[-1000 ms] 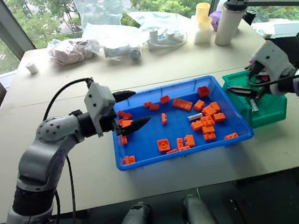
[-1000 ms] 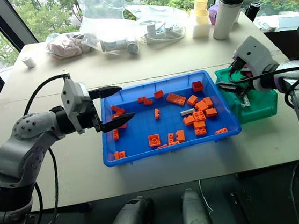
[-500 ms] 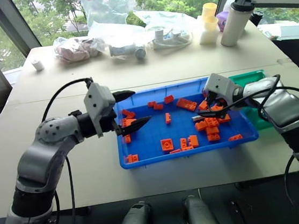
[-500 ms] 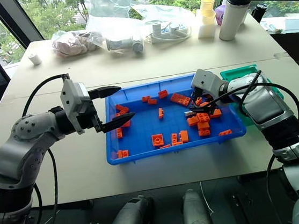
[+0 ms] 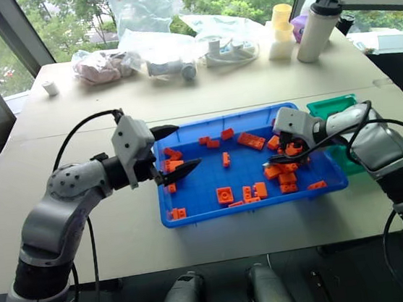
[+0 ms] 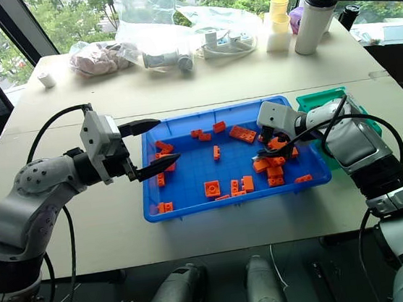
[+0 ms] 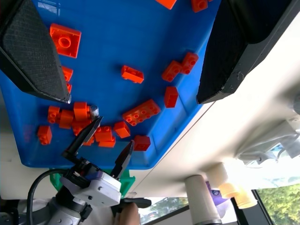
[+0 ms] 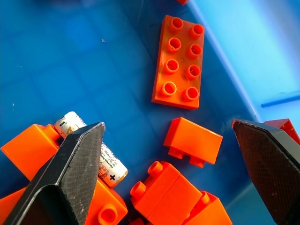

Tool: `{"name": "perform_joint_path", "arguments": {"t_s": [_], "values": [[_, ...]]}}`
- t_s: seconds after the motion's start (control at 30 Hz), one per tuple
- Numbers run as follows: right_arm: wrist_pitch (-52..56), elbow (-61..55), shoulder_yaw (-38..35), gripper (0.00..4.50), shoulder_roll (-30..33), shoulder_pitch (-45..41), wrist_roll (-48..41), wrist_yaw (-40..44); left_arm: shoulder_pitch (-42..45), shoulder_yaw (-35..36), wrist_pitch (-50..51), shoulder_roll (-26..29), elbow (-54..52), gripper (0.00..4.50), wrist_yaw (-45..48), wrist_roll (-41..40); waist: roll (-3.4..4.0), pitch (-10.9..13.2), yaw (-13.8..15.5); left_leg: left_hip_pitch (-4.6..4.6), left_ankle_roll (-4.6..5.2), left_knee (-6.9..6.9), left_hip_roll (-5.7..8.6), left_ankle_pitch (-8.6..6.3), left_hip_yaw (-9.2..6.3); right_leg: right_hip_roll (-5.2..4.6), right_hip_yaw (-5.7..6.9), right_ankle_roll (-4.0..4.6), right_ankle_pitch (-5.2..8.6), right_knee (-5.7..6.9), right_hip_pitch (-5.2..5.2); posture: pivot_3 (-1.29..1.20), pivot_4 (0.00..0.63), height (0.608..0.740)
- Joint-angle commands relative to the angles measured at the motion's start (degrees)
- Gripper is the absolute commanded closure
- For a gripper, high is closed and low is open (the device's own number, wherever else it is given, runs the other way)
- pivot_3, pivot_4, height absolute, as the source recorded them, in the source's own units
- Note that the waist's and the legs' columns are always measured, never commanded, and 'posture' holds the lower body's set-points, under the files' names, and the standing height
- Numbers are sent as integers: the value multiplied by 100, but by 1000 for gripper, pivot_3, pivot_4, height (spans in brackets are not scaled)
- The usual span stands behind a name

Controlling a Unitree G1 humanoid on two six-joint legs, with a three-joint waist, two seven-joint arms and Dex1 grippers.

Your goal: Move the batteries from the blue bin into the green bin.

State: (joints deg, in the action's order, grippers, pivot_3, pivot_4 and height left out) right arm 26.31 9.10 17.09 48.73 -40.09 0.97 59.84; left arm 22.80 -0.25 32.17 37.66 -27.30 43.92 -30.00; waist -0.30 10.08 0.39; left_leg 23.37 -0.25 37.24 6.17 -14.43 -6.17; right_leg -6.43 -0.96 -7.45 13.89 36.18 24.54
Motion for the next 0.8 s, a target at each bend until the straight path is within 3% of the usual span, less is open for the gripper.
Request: {"name": "perform_joint_path", "arguments": {"t_s": [0.03,0.4,0.8], "values": [[144,-390,-340,35,197,11,-118,165,9,179,-32,47,-236,0,-23,-57,0,0,8,0,0,0,0,0,0,0,0,0,0,0,0,0,150,740],[174,-745,-428,35,384,480,-45,314,29,147,-82,29,-192,0,-1,-46,0,0,15,0,0,0,0,0,0,0,0,0,0,-1,-1,0,150,740],[-356,-322,-31,35,-53,147,403,290,60,135,-55,18,-202,0,-30,-42,0,0,11,0,-1,0,0,0,0,0,0,0,0,0,0,0,150,740]]}}
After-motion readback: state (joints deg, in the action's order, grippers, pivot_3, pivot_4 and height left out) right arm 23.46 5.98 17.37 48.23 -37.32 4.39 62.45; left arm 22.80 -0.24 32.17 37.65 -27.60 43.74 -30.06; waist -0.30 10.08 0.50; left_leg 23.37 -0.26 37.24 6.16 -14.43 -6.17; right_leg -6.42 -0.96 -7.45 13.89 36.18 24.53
